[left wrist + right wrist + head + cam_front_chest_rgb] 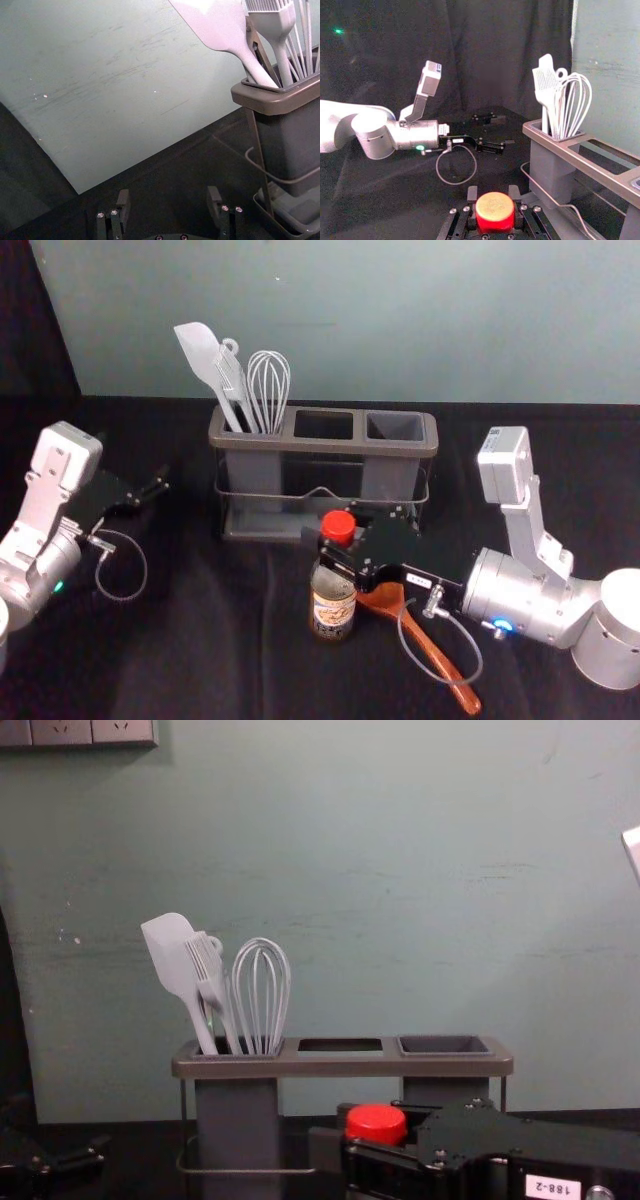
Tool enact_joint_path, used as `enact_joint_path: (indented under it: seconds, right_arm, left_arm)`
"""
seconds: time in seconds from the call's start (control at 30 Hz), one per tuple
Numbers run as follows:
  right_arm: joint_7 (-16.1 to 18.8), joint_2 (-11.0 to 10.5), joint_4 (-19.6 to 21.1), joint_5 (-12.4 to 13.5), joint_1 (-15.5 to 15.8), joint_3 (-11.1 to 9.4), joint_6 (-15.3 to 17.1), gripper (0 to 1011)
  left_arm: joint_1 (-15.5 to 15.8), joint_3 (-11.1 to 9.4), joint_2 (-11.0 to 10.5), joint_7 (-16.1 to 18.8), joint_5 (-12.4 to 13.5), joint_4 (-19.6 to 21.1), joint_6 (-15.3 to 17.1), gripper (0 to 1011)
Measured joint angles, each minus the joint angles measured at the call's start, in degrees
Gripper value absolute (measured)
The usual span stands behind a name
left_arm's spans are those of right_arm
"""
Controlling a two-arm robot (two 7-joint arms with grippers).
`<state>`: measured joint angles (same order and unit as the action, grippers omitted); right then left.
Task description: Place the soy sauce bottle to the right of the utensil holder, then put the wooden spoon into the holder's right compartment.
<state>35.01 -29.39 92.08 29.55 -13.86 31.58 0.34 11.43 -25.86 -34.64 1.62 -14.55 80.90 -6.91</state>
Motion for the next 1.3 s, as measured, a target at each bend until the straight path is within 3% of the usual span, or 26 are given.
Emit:
enact_joint_path:
  seconds: [0.37, 0.57, 0.77, 0.9, 1.0, 1.1, 1.3]
  right_arm:
    - [-0.86, -1.53, 4.07, 1.15, 1.39, -1.37, 0.33, 378]
    - [-2.99, -4.38, 9.09, 2.26, 4.45, -3.68, 1.33, 378]
    - [-5.56, -8.66, 14.35, 3.9, 10.49, -8.26, 0.58, 378]
    - [-7.62, -11.6, 17.08, 4.77, 16.07, -12.98, -1.25, 378]
    - [-8.4, -12.49, 17.7, 5.06, 18.3, -15.11, -2.08, 378]
    - [-9.59, -13.73, 17.84, 5.22, 21.39, -18.74, -3.19, 378]
    - [-10.66, -14.22, 15.99, 5.3, 23.17, -22.42, -3.83, 378]
  left_arm:
    - [0.0, 0.0, 0.0, 0.0, 0.0, 0.0, 0.0, 1005]
    - [0.0, 0.0, 0.0, 0.0, 0.0, 0.0, 0.0, 1005]
    - [0.0, 0.0, 0.0, 0.0, 0.0, 0.0, 0.0, 1005]
    - [0.0, 0.0, 0.0, 0.0, 0.0, 0.0, 0.0, 1005]
    - [0.0, 0.0, 0.0, 0.0, 0.0, 0.0, 0.0, 1005]
    - [0.0, 0.0, 0.0, 0.0, 0.0, 0.0, 0.0, 1005]
    - [0.0, 0.0, 0.0, 0.0, 0.0, 0.0, 0.0, 1005]
